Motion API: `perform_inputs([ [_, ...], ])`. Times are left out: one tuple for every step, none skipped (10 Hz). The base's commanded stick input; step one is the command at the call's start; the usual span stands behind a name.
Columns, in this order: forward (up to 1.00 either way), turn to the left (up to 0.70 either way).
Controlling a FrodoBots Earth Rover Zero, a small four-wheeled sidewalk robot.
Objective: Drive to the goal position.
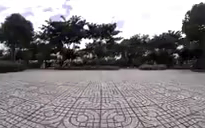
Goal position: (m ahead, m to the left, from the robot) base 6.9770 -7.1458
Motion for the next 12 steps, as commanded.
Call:
perform_inputs([
  [0.7, 0.0],
  [0.7, 0.0],
  [0.7, -0.27],
  [0.7, -0.27],
  [0.7, -0.27],
  [0.7, -0.27],
  [0.7, -0.27],
  [0.54, -0.31],
  [0.0, -0.45],
  [0.0, -0.45],
  [0.0, -0.45],
  [0.7, 0.0],
])
